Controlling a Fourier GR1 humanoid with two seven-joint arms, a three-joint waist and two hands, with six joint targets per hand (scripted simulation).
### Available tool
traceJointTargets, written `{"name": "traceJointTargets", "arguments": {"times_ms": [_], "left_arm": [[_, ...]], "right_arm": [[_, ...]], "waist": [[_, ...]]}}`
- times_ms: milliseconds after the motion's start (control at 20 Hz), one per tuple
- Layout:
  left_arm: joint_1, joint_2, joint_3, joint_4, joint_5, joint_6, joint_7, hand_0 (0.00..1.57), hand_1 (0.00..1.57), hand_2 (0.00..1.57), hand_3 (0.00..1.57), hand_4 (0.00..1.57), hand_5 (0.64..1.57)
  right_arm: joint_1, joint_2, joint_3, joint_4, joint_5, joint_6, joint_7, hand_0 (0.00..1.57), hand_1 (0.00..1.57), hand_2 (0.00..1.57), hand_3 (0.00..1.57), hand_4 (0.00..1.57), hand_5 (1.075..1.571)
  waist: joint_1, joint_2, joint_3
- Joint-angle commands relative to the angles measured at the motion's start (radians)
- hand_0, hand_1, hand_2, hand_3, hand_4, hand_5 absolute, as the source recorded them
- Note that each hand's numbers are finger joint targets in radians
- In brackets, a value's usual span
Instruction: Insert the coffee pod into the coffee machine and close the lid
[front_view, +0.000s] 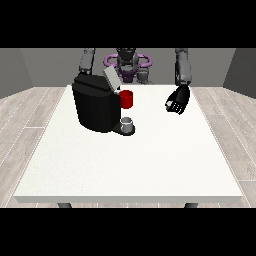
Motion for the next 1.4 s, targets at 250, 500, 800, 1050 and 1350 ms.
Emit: {"name": "traceJointTargets", "arguments": {"times_ms": [250,500,800,1050,1350], "left_arm": [[-0.053,0.004,0.003,0.07,-0.06,-0.014,-0.09,1.12,1.12,1.2,1.09,0.39,1.571],[-0.071,-0.098,0.042,0.031,0.02,-0.057,-0.089,1.42,1.42,1.4,1.33,0.49,1.571],[-0.115,-0.122,0.028,-0.004,0.011,-0.17,-0.048,1.41,1.41,1.4,1.31,0.51,1.571],[-0.196,-0.141,0.022,-0.039,0.027,-0.3,0.012,1.42,1.42,1.4,1.33,0.53,1.571],[-0.279,-0.179,0.055,-0.036,0.031,-0.337,0.145,1.4,1.4,1.4,1.34,0.6,1.571]], "right_arm": [[-0.016,0.021,0.002,0.06,0.073,-0.093,0.036,0.0,0.0,0.0,0.0,0.0,1.571],[0.012,-0.007,-0.034,0.125,0.056,-0.081,0.005,0.0,0.0,0.0,0.0,0.0,1.571],[-0.017,-0.031,-0.064,0.205,0.05,-0.074,-0.053,0.0,0.0,0.0,0.0,0.0,1.571],[-0.007,-0.038,-0.065,0.199,0.037,-0.051,-0.011,0.0,0.0,0.0,0.0,0.0,1.571],[-0.02,-0.043,-0.053,0.137,-0.003,0.019,0.027,0.0,0.0,0.0,0.0,0.0,1.571]], "waist": [[0.044,-0.042,-0.0009],[0.068,-0.084,-0.0005],[0.088,-0.123,-0.0004],[0.073,-0.195,-0.0002],[0.01,-0.209,-0.0004]]}}
